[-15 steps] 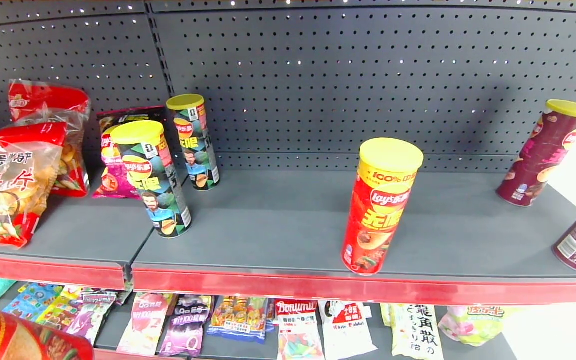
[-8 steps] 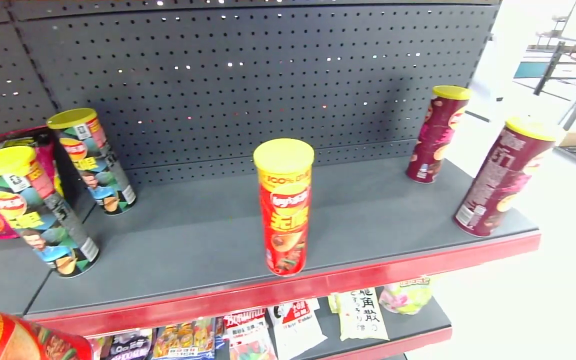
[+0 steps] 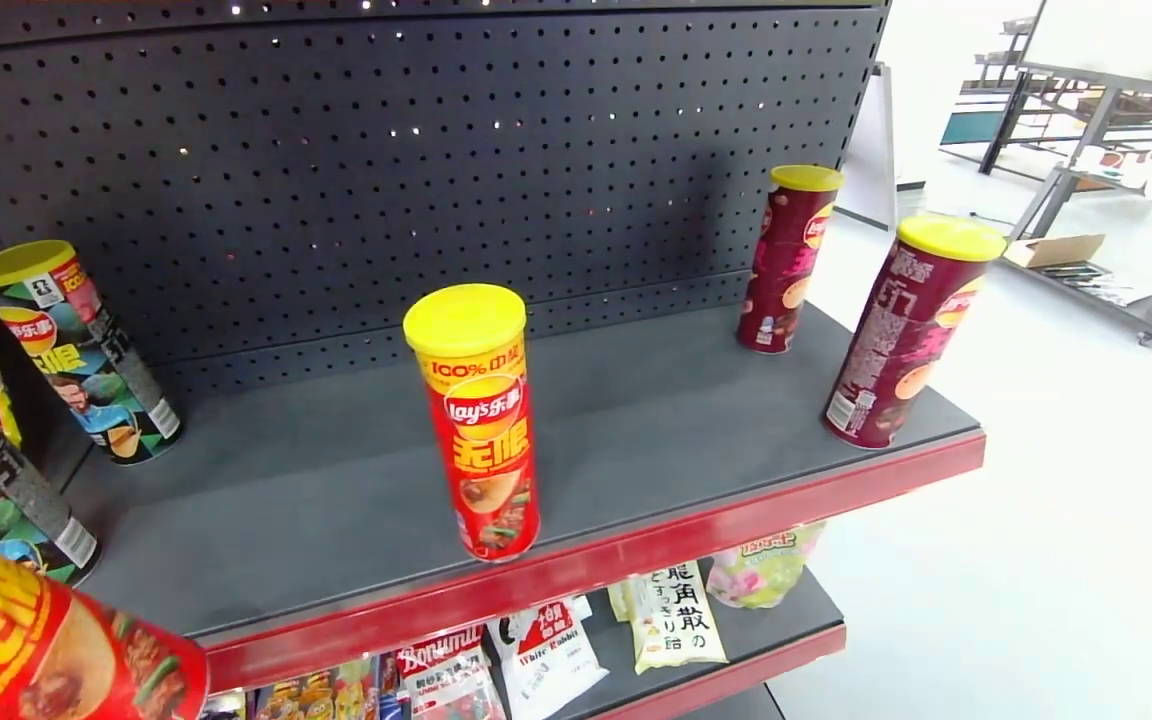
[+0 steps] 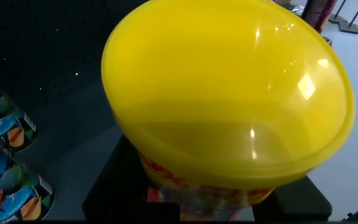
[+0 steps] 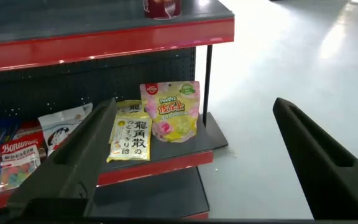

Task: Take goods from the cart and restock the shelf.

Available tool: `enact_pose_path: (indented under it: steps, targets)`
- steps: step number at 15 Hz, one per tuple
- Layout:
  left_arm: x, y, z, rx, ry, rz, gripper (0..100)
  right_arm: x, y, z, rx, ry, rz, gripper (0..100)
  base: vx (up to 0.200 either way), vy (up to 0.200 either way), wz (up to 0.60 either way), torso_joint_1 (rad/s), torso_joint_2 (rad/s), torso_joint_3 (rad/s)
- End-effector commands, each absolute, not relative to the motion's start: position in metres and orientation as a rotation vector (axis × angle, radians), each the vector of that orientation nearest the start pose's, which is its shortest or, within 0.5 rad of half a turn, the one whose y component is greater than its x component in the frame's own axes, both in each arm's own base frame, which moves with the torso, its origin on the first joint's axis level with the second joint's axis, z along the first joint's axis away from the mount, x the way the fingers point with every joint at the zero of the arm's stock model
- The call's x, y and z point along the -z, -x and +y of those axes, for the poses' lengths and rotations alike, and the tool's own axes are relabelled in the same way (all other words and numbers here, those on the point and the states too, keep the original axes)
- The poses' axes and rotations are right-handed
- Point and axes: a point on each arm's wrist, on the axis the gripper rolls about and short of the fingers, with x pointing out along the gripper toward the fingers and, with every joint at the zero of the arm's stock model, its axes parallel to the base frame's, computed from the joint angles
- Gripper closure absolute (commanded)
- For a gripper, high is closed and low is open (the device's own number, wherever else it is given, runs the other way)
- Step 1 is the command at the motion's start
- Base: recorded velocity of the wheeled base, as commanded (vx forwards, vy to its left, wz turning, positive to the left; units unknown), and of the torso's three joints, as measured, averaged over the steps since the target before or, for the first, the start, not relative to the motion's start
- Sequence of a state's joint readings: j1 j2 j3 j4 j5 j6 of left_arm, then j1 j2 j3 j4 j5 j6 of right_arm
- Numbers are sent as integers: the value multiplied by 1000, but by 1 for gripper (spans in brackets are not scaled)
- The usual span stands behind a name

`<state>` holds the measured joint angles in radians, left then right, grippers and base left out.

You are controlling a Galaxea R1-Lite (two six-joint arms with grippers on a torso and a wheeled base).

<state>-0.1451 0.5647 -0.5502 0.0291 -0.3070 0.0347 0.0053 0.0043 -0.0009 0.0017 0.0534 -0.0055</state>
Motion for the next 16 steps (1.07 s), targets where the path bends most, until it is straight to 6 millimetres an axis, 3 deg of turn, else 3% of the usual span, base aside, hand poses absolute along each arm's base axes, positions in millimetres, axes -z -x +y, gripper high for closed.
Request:
enact_pose_path:
  steps: [1,2,4,9,10,11,14,16]
  targets:
    - [-229,-61,-16,456,-23,129,100,-75,23,1,-58,6,4,0,0,0,0,0,0,0]
    - [-229,-71,-17,459,-22,145,100,-75,23,1,-58,6,4,0,0,0,0,0,0,0]
    - [-228,-115,-25,465,-21,169,100,-76,23,1,-58,6,3,0,0,0,0,0,0,0]
    - [-220,-187,-40,510,-24,156,100,-76,23,1,-58,6,3,0,0,0,0,0,0,0]
    - [-220,-187,-40,510,-24,156,100,-76,23,1,-58,6,3,0,0,0,0,0,0,0]
    - [-220,-229,-49,517,-25,130,100,-75,23,1,-58,6,4,0,0,0,0,0,0,0]
    - [-211,-280,-72,560,-27,131,100,-76,23,1,-58,6,3,0,0,0,0,0,0,0]
    - [-213,-304,-85,587,-21,123,100,-75,23,1,-58,6,4,0,0,0,0,0,0,0]
